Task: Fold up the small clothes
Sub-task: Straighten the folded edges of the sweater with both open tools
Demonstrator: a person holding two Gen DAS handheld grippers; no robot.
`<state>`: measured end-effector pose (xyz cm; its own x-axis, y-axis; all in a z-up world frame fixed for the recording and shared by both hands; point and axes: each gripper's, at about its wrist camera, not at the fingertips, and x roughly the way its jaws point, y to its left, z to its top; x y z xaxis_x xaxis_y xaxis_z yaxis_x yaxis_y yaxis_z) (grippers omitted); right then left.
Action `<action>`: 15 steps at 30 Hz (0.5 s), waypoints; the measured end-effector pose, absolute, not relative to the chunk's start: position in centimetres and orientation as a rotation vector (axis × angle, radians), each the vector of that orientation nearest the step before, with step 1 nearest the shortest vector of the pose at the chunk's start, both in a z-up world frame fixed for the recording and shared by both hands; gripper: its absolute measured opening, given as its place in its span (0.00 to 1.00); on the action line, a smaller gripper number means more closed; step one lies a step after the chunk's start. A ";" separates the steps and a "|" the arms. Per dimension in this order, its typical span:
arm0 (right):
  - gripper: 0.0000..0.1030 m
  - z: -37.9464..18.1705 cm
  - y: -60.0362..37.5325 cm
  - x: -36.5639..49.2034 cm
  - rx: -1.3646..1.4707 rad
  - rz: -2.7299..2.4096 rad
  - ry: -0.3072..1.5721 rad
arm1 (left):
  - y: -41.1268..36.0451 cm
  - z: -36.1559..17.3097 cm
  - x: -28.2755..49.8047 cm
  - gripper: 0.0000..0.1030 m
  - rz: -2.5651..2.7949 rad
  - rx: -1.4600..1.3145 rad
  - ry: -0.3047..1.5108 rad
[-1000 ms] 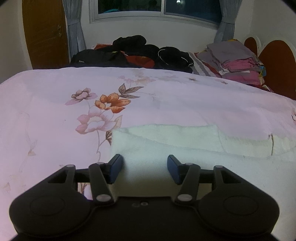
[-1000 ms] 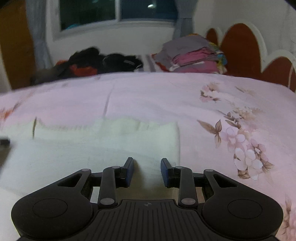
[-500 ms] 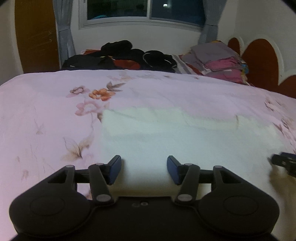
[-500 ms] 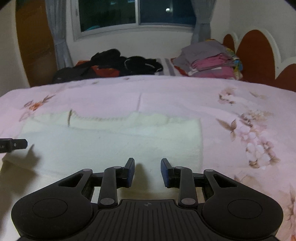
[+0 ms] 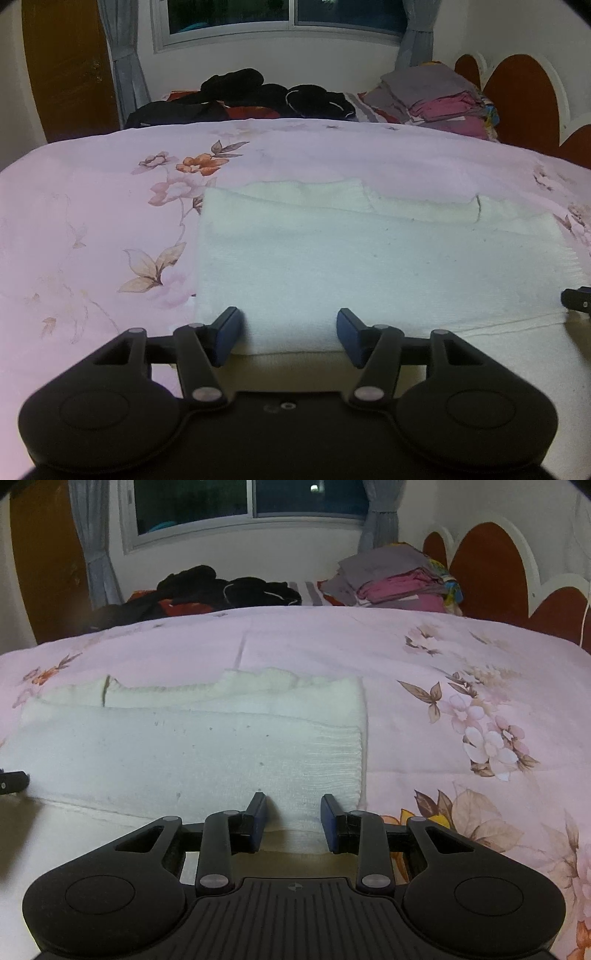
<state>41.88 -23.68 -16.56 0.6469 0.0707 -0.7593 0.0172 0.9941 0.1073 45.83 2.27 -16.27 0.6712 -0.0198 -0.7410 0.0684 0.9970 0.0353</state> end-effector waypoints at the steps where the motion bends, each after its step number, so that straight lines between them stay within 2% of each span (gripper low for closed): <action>1: 0.30 -16.0 -23.9 41.8 0.131 0.040 0.873 | 2.1 -15.9 45.6 0.56 -0.042 0.060 0.837; 15: 0.30 -14.2 -24.8 35.1 0.186 0.183 0.862 | 1.6 -12.5 39.2 0.62 -0.005 0.019 0.814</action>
<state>35.11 -24.78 -14.15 0.6371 0.2342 -0.7344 -0.0847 0.9682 0.2352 39.20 1.56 -12.48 0.6865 0.0030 -0.7271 0.0118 0.9998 0.0153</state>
